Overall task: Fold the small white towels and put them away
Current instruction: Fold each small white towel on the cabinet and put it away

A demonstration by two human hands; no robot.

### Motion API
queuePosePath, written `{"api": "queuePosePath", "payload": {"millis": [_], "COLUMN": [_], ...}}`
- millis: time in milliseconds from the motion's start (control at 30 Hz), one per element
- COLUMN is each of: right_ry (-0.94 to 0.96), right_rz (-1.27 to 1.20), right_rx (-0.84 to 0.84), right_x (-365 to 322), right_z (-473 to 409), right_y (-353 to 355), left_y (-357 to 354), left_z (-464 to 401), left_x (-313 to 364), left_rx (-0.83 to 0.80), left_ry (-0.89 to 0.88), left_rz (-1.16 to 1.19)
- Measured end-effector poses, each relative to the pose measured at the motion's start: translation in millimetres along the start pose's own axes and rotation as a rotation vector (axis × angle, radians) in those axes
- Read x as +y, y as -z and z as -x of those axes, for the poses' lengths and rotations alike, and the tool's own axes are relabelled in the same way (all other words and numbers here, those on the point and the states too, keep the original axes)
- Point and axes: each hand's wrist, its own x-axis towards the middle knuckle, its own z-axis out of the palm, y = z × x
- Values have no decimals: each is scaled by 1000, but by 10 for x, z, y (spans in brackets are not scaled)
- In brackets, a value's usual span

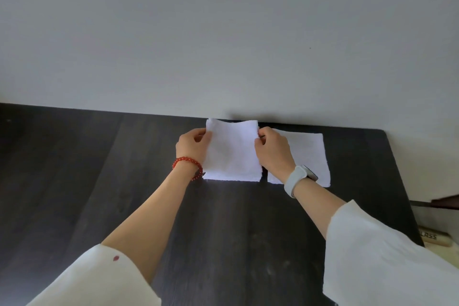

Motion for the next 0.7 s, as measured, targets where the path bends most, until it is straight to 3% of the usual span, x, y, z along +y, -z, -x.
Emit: {"api": "queuePosePath", "payload": {"millis": [267,333,367,433,500,600,700], "right_ry": [59,186,279,409,413,324,323], "right_rz": [300,429,524,652,756,828,810], "right_rx": [53,150,201,254,85,-128,-146], "right_x": [15,22,45,87,100,127,31], "right_z": [37,73,77,68,72,61,122], "right_y": [-30,-32,-59,-118,-172,-197,-103], "left_y": [-152,-136,-127,-124,-141,-145,-60], "left_z": [-59,-42,-22,-7,2,-7,44], "left_x": [-74,-97,-112,-172,-206,-223,-116], "left_rx": [43,61,94,168,115,-165,-211], "left_ry": [-12,-27,-84,-368,-575,-437,-383], "left_rz": [-109,-177,-242,-435,-677,-929,-928]}}
